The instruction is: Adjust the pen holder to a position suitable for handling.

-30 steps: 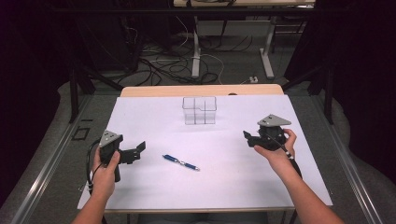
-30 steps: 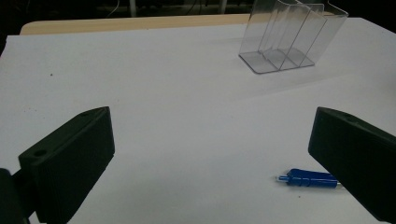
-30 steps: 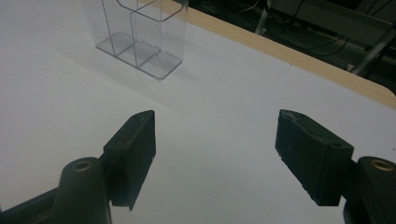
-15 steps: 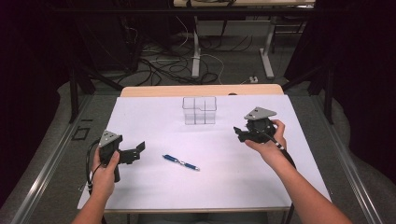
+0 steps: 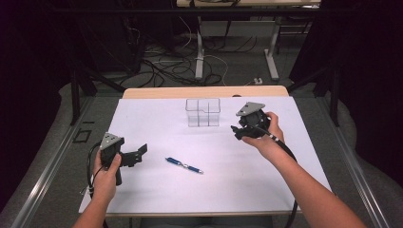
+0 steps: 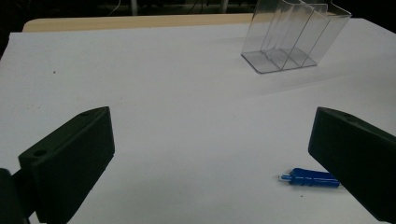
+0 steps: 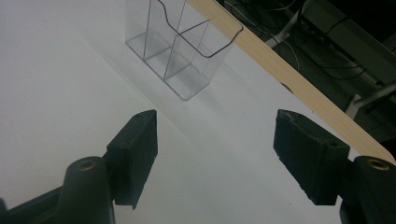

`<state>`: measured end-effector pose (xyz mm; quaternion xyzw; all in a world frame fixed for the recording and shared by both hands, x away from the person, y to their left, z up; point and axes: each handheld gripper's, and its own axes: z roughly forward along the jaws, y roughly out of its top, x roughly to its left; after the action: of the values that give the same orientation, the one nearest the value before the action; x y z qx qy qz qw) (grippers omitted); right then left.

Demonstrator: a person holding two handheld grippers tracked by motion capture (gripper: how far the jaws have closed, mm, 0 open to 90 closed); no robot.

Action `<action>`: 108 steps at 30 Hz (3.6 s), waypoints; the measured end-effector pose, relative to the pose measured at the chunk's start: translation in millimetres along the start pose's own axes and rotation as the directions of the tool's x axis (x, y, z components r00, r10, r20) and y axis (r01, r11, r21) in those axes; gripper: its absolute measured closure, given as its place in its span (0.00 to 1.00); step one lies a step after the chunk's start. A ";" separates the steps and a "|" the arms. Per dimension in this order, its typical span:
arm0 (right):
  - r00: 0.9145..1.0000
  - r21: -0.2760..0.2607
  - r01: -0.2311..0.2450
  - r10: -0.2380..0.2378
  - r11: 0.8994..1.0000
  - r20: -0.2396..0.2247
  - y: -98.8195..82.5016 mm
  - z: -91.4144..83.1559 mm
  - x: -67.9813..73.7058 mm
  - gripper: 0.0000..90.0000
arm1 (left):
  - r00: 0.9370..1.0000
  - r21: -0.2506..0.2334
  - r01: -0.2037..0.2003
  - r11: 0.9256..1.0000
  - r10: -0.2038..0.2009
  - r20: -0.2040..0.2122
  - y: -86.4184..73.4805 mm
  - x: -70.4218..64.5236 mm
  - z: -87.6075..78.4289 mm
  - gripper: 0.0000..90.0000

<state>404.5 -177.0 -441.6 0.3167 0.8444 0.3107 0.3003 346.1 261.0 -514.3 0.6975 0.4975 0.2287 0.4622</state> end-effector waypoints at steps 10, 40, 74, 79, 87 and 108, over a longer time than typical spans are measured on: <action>0.997 0.046 0.080 -0.079 0.996 -0.020 15.0 11.0 0.1 0.35 | 1.000 0.003 0.002 1.000 -0.002 -0.001 -0.2 1.0 0.2 0.00; 0.924 0.155 0.376 -0.357 0.914 -0.141 69.2 52.2 17.4 0.47 | 1.000 0.008 0.006 1.000 -0.006 0.005 -0.4 3.1 0.8 0.00; 0.842 0.141 0.530 -0.501 0.836 -0.197 100.5 97.5 14.3 0.56 | 1.000 0.006 0.028 1.000 -0.029 0.009 -1.6 7.6 0.2 0.00; 0.828 0.147 0.552 -0.518 0.821 -0.215 102.4 106.5 15.3 0.56 | 1.000 0.011 0.028 1.000 -0.028 0.008 -1.7 8.6 -0.3 0.00; 0.806 0.127 0.577 -0.539 0.807 -0.242 104.4 119.2 18.7 0.60 | 1.000 0.011 0.028 1.000 -0.028 0.006 -2.1 9.9 -0.3 0.00; 0.761 0.136 0.631 -0.575 0.764 -0.300 104.3 139.1 29.4 0.69 | 0.999 0.017 0.037 0.999 -0.037 0.011 -2.5 9.9 -0.9 0.00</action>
<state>520.5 -46.1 -463.2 0.0184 0.9610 0.1335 0.2415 348.2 270.5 -517.4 0.6935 0.5095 0.2120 0.4632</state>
